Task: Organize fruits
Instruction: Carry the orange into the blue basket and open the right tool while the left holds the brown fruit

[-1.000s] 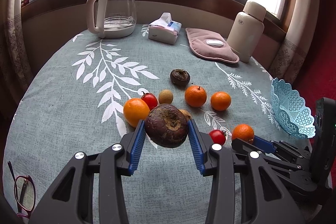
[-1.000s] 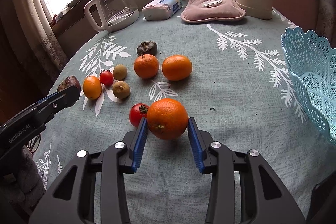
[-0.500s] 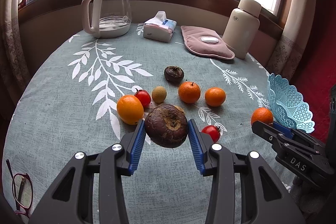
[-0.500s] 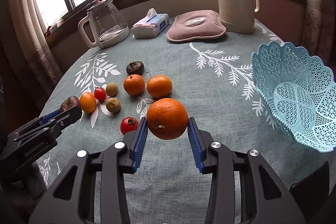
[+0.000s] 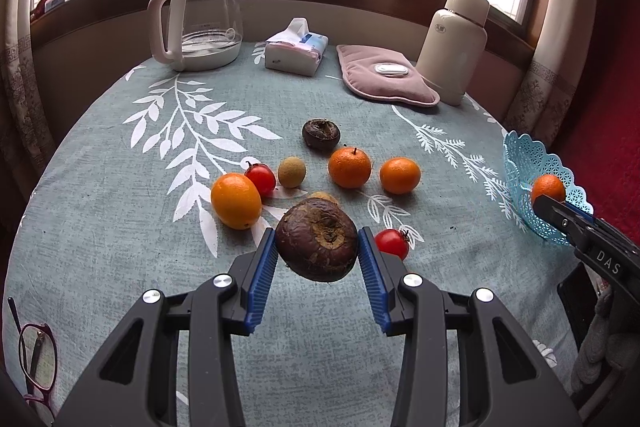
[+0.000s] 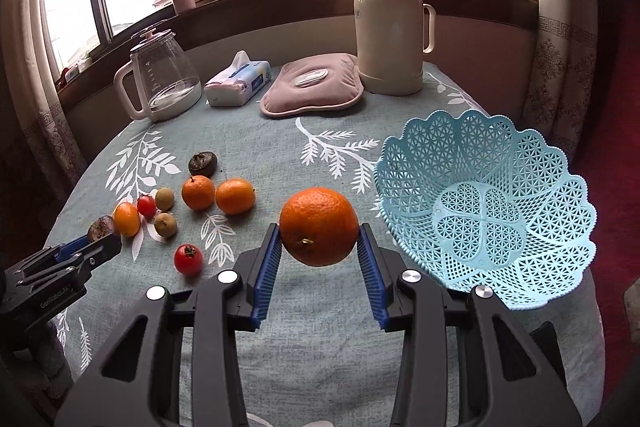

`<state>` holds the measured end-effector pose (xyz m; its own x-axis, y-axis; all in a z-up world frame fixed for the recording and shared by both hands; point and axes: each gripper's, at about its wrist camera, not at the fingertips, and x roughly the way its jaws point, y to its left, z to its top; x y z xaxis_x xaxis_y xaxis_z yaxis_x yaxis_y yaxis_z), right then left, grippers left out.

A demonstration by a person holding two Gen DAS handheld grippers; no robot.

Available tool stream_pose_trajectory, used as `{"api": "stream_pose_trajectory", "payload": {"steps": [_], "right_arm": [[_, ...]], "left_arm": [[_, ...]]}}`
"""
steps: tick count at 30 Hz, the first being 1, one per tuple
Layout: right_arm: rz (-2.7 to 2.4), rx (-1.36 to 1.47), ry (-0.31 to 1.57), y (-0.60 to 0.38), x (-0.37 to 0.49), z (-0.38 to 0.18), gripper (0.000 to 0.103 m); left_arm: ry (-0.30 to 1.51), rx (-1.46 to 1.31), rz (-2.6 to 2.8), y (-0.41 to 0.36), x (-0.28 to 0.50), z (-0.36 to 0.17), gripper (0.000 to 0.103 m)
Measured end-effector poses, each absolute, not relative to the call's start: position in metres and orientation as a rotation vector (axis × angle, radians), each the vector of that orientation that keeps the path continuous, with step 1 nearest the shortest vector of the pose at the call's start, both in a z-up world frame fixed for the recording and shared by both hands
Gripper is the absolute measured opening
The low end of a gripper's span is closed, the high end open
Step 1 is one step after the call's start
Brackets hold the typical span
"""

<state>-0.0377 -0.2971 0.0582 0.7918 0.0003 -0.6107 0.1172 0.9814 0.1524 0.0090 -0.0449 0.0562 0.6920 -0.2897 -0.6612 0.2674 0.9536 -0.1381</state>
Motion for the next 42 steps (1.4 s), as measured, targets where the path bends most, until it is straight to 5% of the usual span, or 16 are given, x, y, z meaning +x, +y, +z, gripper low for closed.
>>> {"api": "stream_pose_trajectory", "payload": {"steps": [24, 27, 36, 42], "right_arm": [[-0.236, 0.375, 0.717, -0.425, -0.068, 0.033, 0.041], [-0.252, 0.38, 0.686, -0.43, -0.072, 0.04, 0.059], [-0.318, 0.457, 0.585, -0.457, -0.09, 0.064, 0.06], [-0.353, 0.512, 0.502, -0.472, -0.099, 0.08, 0.069]], "left_arm": [[0.73, 0.061, -0.36, -0.1, -0.001, 0.069, 0.042], [0.725, 0.082, -0.383, -0.114, -0.001, 0.073, 0.042], [0.699, 0.152, -0.483, -0.169, -0.008, 0.085, 0.042], [0.719, 0.176, -0.558, -0.209, -0.005, 0.082, 0.042]]}}
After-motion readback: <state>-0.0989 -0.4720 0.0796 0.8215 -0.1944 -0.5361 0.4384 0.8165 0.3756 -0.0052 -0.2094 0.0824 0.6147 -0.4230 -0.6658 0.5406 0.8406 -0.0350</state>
